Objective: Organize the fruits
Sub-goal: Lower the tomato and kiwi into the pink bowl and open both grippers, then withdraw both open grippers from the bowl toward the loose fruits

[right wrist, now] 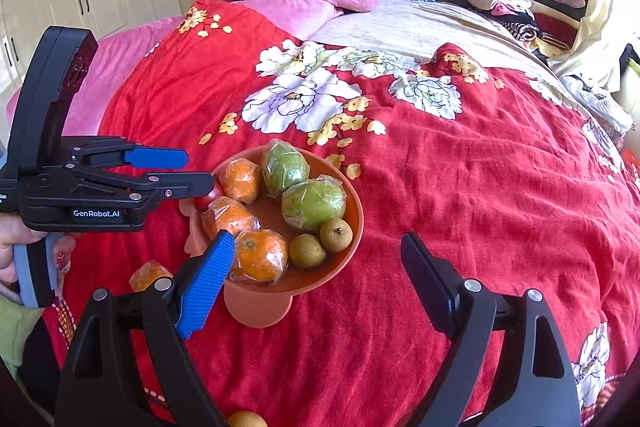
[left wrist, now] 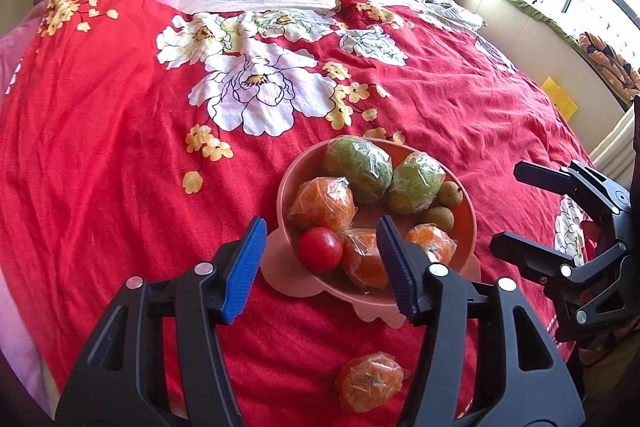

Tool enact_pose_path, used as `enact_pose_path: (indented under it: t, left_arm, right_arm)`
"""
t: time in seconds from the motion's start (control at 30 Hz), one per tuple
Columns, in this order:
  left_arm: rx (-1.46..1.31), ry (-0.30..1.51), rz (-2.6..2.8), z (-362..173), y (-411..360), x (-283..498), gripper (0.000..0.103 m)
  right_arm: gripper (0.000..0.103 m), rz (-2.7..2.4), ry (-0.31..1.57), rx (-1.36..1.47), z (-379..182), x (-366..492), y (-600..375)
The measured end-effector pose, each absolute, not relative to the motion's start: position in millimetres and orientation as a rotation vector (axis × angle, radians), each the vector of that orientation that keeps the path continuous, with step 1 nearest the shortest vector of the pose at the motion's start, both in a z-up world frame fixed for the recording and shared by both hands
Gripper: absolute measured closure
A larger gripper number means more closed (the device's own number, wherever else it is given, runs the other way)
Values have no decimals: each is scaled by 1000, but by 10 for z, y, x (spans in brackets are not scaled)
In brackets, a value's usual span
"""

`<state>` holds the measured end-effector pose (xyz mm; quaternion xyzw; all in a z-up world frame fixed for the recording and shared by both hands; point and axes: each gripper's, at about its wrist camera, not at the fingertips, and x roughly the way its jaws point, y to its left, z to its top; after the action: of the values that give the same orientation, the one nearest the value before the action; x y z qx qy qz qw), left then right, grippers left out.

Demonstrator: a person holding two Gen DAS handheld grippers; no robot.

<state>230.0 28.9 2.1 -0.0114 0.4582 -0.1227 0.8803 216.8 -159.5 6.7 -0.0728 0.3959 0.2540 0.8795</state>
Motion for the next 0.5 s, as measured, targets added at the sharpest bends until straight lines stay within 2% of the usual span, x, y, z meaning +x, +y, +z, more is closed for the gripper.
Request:
enact_pose_path:
  t: [0.1,0.4,0.5]
  left_arm:
    - [-28,952,-253,40,295,2270,45]
    - [-40,924,-222,146,348,2150,23]
    - [-39,914,-214,190,355,2114,20]
  right_arm:
    - [16,527,822,-150,86,2155,-1604]
    - [11,504,798,-147,178,2069,-1629]
    - [10,497,787,-143,224,2021,-1643]
